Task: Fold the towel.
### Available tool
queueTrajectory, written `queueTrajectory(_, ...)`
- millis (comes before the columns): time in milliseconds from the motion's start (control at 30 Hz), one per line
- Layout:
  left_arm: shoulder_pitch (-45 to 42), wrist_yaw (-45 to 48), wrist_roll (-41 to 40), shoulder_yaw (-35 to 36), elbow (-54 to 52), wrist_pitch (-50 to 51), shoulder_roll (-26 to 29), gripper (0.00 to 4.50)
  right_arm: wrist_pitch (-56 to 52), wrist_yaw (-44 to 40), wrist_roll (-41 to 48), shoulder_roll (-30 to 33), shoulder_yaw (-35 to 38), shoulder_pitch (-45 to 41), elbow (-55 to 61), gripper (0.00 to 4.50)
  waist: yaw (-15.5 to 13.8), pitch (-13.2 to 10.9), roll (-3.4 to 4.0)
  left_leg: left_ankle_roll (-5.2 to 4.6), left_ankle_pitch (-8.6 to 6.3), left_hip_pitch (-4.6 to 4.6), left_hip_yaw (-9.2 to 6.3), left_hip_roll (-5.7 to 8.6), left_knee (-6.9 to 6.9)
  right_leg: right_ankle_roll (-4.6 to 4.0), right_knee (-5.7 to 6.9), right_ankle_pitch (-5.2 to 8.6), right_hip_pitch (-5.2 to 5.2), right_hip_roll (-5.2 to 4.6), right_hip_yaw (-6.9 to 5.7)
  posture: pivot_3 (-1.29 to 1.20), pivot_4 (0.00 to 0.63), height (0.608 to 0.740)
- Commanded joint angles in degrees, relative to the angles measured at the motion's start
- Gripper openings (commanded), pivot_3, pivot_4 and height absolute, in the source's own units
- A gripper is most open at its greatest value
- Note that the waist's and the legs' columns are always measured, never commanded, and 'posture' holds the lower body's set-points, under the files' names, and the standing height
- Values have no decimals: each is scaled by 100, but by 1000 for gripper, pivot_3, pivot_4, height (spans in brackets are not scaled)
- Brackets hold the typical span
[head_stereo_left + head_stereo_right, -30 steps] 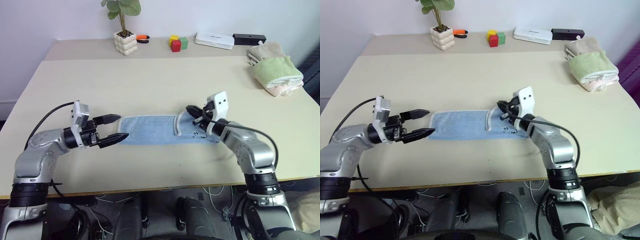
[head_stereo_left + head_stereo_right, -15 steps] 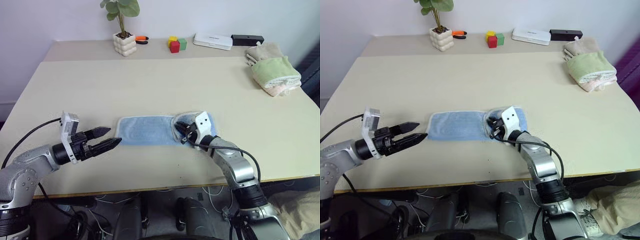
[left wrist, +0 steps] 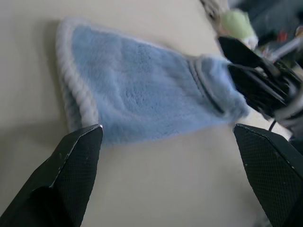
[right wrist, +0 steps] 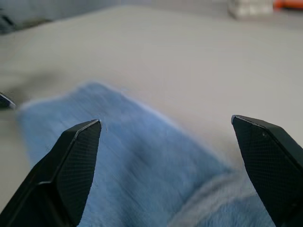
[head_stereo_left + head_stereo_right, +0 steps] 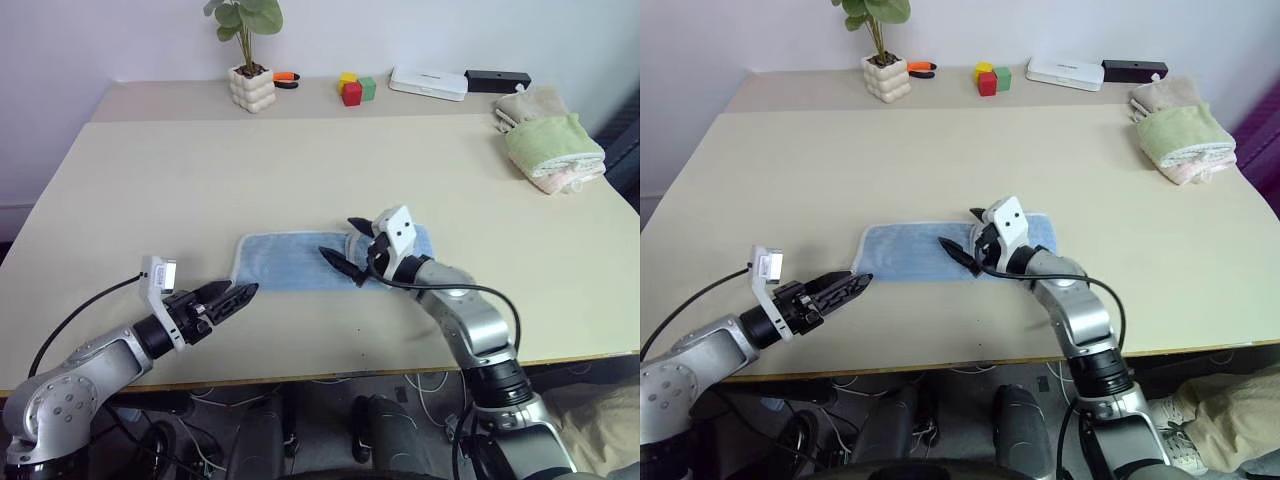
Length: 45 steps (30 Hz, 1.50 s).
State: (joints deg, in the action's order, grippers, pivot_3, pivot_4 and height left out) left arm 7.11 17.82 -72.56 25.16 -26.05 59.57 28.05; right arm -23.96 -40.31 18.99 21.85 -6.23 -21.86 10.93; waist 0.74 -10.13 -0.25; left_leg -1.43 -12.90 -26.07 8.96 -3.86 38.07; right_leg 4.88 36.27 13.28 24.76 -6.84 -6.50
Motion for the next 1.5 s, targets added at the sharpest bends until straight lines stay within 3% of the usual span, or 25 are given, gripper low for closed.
queueTrajectory(33, 489, -894, -1272, 142, -360, 75, 21, 4500, -314, -797, 534, 814, 424, -84, 713, 4462, 1, 0, 0, -23, -14, 0, -1, 0, 0, -1, -2, 0, 0, 0, 0, 0, 150, 740)
queueTrajectory(133, 747, -1734, -2181, 24, -409, -321, -108, 4500, -419, -1149, 685, 1385, 577, -53, 859, 4462, -10, 0, 0, -25, -26, 6, -5, -1, 1, -21, -4, 12, -6, -2, -2, 0, 150, 740)
queueTrajectory(267, 745, -2427, -2307, -269, -292, -706, -241, 4500, -590, -1361, 874, 1738, 722, -130, 959, 4462, -14, 0, -1, -18, -33, 61, -6, 1, -7, -32, -16, 17, -30, -5, -3, 0, 150, 740)
queueTrajectory(700, -221, -3702, -2721, -1028, 822, -1192, -471, 4500, -696, -954, 826, 1790, 703, -59, 1173, 4462, -63, 4, 3, -24, -36, 62, -3, 7, -6, -33, -20, 17, -35, -12, -3, 0, 150, 740)
queueTrajectory(833, -562, -4049, -3401, -1201, 1331, -1223, -557, 4500, -684, -795, 747, 1815, 729, -80, 1136, 4462, -147, 8, 9, -25, -37, 65, -2, 7, -4, -33, -20, 16, -37, -13, -2, 0, 150, 740)
queueTrajectory(933, -714, -4084, -3433, -1181, 1505, -1295, -555, 3642, -659, -729, 690, 1849, 751, -56, 1106, 4500, -163, 10, 10, -26, -37, 66, -3, 11, -2, -34, -21, 16, -40, -16, -3, 0, 150, 740)
queueTrajectory(1167, -881, -4158, -3448, -1194, 1630, -1343, -545, 203, -665, -632, 653, 1843, 784, 55, 1163, 4500, -160, 11, 13, -28, -38, 63, -3, 11, -3, -34, -23, 15, -38, -17, -3, 0, 150, 740)
queueTrajectory(1367, -1109, -3779, -3415, -1327, 1492, -966, -255, 45, -663, -605, 626, 1951, 910, 157, 1130, 4500, -160, 12, 14, -28, -39, 64, -3, 11, -4, -35, -24, 15, -36, -17, -5, 0, 150, 740)
queueTrajectory(1500, -1558, -2918, -2633, -1441, 1174, -724, 247, 45, -674, -908, 912, 2332, 1587, 453, 963, 4500, -175, 1, 1, -31, -41, 46, -3, 14, -3, -35, -35, 15, -29, -19, -10, 0, 150, 740)
